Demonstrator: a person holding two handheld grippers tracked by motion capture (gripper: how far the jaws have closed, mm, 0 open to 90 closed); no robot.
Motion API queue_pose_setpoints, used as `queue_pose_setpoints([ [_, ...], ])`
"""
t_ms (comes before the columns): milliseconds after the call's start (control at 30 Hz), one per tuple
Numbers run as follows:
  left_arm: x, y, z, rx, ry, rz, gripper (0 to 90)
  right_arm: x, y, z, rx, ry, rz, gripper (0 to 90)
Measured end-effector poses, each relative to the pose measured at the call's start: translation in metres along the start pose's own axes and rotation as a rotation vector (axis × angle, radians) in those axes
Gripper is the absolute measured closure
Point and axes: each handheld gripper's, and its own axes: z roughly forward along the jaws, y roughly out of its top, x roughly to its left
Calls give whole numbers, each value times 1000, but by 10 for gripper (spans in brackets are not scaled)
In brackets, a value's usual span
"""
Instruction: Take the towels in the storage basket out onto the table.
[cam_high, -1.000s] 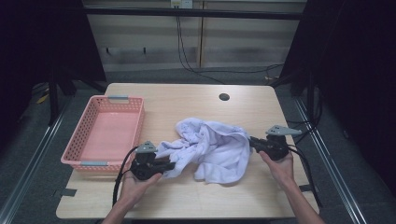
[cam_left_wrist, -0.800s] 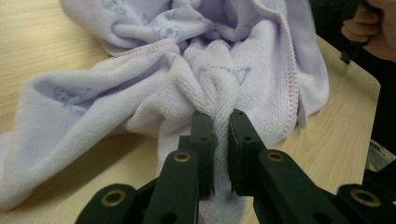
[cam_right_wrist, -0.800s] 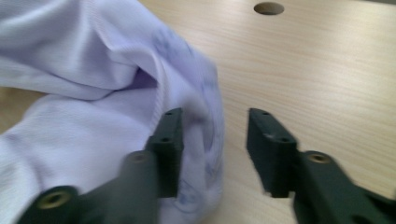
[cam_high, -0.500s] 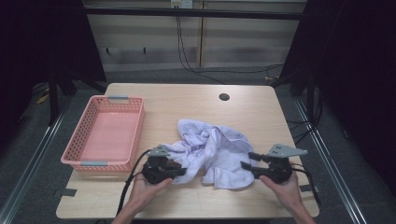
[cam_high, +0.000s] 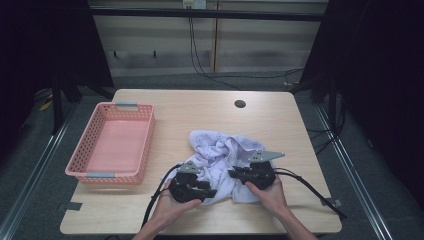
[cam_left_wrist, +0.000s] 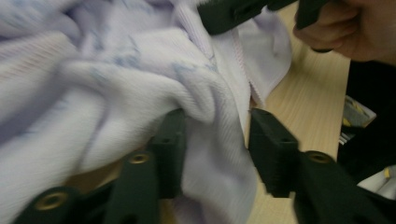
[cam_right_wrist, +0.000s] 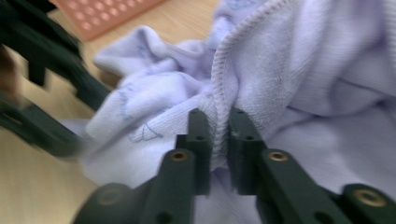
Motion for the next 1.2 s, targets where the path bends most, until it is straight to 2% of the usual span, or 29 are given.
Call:
queue_pose_setpoints([
  [33,5,1,-11,-31,0,-6,497,0,1,-5,-2,-20,-28,840],
  [67,12,1,-21,-66,12,-23,477,0,2,-13,-9,-17,-33,843],
  [133,30,2,-38,-116,67,-73,486,-4,7,-30,-46,-26,-27,844],
  [167,36,1,-43,-125,112,-74,507,-8,9,-37,-63,-29,-29,844],
  [233,48,-1,-45,-127,146,-98,518,-18,11,-51,-86,-52,-10,841],
  [267,50,-3,-41,-109,178,-92,513,-23,12,-56,-89,-59,-9,840],
  [333,54,-6,-29,-52,163,-90,490,-35,11,-61,-88,-64,8,838],
  [400,52,-8,-15,17,114,-67,437,-44,9,-61,-70,-109,1,836],
  [433,49,-9,-10,26,104,-54,433,-49,8,-60,-66,-102,17,836],
  [467,48,-8,-5,35,65,-58,412,-54,6,-58,-67,-102,25,834],
  [500,44,-8,-1,64,74,-51,424,-57,5,-57,-69,-102,35,834],
  [533,41,-8,4,88,91,-45,459,-60,4,-55,-68,-95,45,832],
  [567,40,-8,8,105,65,-49,538,-62,5,-53,-69,-97,39,831],
  [600,36,-8,9,108,75,-6,716,-62,5,-52,-70,-88,44,831],
  [633,35,-7,9,122,53,8,809,-61,7,-52,-71,-88,42,831],
  [667,31,-5,5,101,62,20,830,-60,9,-53,-72,-90,33,831],
  [700,28,-2,-3,57,61,18,838,-59,12,-56,-74,-87,19,831],
  [733,26,2,-14,12,31,8,841,-59,15,-60,-83,-87,11,832],
  [833,27,13,-46,-130,13,-25,841,-65,28,-77,-119,-102,15,831],
  [867,30,16,-54,-179,16,-49,841,-68,33,-83,-127,-111,15,831],
  [900,33,18,-60,-206,31,-68,840,-72,38,-88,-137,-129,15,831],
  [967,42,19,-64,-225,70,-93,840,-78,48,-95,-150,-156,16,826],
  [1000,47,18,-61,-214,84,-117,839,-81,52,-96,-144,-185,-5,820],
  [1033,51,15,-56,-193,99,-124,837,-85,53,-93,-131,-205,-17,799],
  [1067,54,11,-48,-163,110,-127,837,-90,53,-88,-116,-201,-6,757],
  [1100,56,6,-40,-119,108,-142,835,-93,49,-82,-91,-215,6,690],
  [1167,56,-1,-28,-47,131,-134,833,-95,39,-70,-43,-227,13,539],
  [1200,57,-4,-26,-38,125,-137,830,-93,32,-67,-41,-241,16,495],
])
